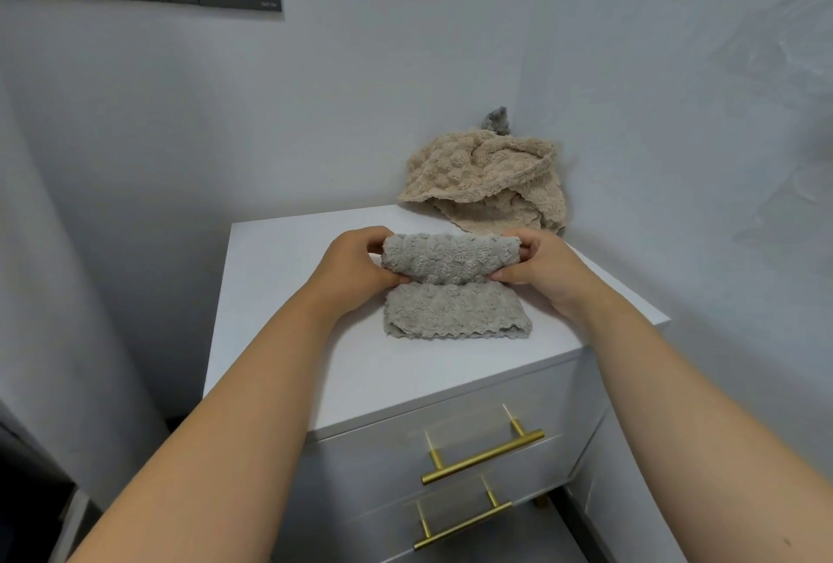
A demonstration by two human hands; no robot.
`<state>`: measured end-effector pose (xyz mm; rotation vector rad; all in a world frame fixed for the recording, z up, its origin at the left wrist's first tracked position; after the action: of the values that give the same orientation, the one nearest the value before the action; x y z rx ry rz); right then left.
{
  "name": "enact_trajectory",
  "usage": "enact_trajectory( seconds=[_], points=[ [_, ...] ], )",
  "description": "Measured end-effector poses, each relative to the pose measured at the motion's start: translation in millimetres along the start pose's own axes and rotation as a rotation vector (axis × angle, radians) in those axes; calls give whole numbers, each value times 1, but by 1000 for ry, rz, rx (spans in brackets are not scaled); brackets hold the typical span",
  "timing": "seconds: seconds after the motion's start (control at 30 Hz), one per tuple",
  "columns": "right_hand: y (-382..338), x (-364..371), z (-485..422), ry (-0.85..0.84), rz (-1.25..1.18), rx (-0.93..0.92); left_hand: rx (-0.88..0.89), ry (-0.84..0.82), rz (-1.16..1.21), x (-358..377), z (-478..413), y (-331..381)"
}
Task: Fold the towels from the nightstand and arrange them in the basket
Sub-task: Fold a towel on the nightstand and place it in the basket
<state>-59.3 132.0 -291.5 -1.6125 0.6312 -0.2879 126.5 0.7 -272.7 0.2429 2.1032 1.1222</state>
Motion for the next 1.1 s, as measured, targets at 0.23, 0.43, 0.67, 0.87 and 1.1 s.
enact_trajectory(
  seconds=[0.23,0.43,0.67,0.87,1.1],
  points=[
    [-4,-1,10,-221,-128,30,-106,-67,74,-9,5,-6],
    [-6,-3,16,-278,-191,83,-142,-45,169,-6,10,4],
    [-11,5,19,-304,-67,119,-125,-83,326,9,12,18],
    [-15,6,15,-350,96,114,-30,-223,11,17,7,21],
    [-21,14,25,-518,493,210,-116,-499,-278,30,14,19]
  ],
)
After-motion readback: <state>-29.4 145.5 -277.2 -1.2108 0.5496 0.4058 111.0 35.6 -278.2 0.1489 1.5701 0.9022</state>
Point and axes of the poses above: each hand's wrist, its own z-axis away from the middle knuckle, its own x-axis out of the palm, y = z × x, the point moved 7 cm from there along -z, towards the middle knuckle, and after that the axes turned 3 degrees about y, right-handed, at the moved point
